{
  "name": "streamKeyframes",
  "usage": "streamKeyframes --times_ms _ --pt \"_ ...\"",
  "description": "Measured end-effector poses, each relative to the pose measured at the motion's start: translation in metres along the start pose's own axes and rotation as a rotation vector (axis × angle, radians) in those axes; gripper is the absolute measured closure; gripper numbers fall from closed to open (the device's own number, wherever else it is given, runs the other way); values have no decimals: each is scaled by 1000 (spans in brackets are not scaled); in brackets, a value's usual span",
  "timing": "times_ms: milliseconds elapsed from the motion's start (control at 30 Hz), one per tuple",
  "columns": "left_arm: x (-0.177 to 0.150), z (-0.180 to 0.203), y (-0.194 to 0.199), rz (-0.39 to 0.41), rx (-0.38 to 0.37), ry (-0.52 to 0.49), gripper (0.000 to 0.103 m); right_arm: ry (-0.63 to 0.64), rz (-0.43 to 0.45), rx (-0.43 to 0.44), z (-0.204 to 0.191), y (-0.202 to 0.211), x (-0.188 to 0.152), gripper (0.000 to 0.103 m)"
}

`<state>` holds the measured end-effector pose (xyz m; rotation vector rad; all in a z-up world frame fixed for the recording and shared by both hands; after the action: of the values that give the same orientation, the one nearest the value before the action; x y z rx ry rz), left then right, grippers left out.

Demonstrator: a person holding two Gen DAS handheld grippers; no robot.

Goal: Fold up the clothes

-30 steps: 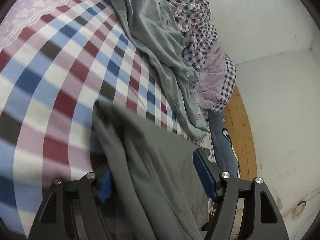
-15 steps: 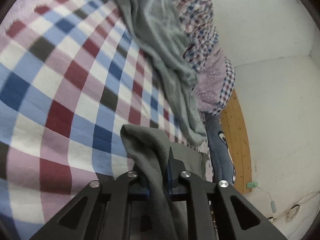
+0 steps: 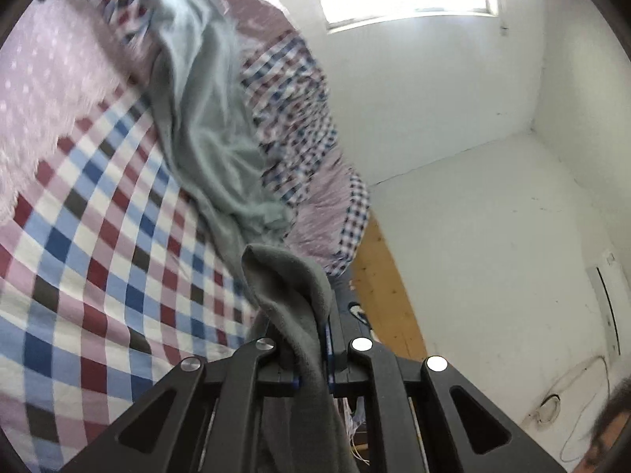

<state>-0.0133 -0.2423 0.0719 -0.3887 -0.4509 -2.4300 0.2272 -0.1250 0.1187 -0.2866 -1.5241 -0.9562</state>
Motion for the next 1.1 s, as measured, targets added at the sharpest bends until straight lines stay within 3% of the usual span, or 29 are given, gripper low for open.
streamKeyframes --times_ms 133,233,400,533,900,1100 --pt "3 12 16 21 -6 -7 96 -98 -31 -15 7 -4 -8 99" --pt "-5 18 2 -12 29 -17 96 -192 -65 -35 21 0 -21 99" --pt "-23 58 -37 -56 59 -88 96 -361 -44 -92 64 29 -33 99" --pt "-42 83 -79 -83 96 -116 96 -478 -37 -153 104 54 -49 99" --pt "-114 106 -239 -232 242 -108 96 -835 -76 -293 224 108 -143 99" --pt "-137 77 -307 -262 420 -98 95 -979 -131 -335 265 112 -196 99"
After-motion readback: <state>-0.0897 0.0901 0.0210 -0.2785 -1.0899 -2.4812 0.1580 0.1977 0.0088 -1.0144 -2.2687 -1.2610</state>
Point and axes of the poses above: each gripper's, at about its wrist camera, not at the fingertips, and y roughly against the way its jaws point, z to its right, x to its top, the point moved 7 cm from there along -y, roughly the way its jaws point, and after that the axes turned 3 degrees about -y, right-handed, at the moved point
